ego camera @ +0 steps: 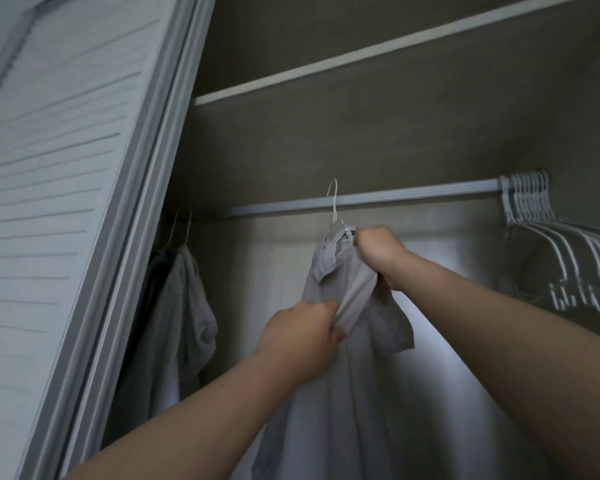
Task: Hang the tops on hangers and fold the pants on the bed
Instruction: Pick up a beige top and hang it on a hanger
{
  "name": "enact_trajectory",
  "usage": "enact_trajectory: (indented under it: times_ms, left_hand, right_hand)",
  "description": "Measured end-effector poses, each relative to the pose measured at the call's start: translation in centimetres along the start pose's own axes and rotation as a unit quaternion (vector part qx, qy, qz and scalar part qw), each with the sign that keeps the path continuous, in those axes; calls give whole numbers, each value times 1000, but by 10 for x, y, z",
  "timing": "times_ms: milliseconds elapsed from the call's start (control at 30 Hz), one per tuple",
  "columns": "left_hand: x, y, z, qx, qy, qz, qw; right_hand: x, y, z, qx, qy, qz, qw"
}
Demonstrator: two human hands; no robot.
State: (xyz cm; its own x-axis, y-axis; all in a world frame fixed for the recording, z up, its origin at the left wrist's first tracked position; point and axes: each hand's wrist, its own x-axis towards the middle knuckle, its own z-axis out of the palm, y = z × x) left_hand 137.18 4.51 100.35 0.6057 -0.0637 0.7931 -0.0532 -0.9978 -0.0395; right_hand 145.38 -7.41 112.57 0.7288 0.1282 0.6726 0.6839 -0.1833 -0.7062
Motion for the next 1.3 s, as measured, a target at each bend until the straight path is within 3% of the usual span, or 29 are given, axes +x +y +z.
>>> enact_trajectory:
  times_ms: [333,433,567,700,833,967,1067,1300]
  left_hand:
    - [-7,-36,15,35,-23,-17,999]
    - [-17,-48,12,33,-26,-37,998]
    - [-31,-63,4,40,-26,-59,997]
    - [-47,-78,-6,58,-31,-95,993]
    - [-60,-94,-20,85,-31,-131,987]
    - [-64,-105,-38,118,-39,-150,981]
    - [-61,-111,-49,176,-57,-157,970]
    - [-46,-118,-64,302,-77,-166,936]
  right_hand:
    - [8,30,30,36,-51,-2,998]
    - [-10,32,33,-57,-74,-58,994]
    - [-38,30,39,-229,-82,-144,959]
    - [-49,24,61,-254,-70,-189,946]
    - [-44,17,91,-219,-68,-227,946]
    - [-30,20,124,-69,-135,-192,970]
    - [-18,23,150,21,-173,-183,967]
    - [16,32,212,77,-180,-196,961]
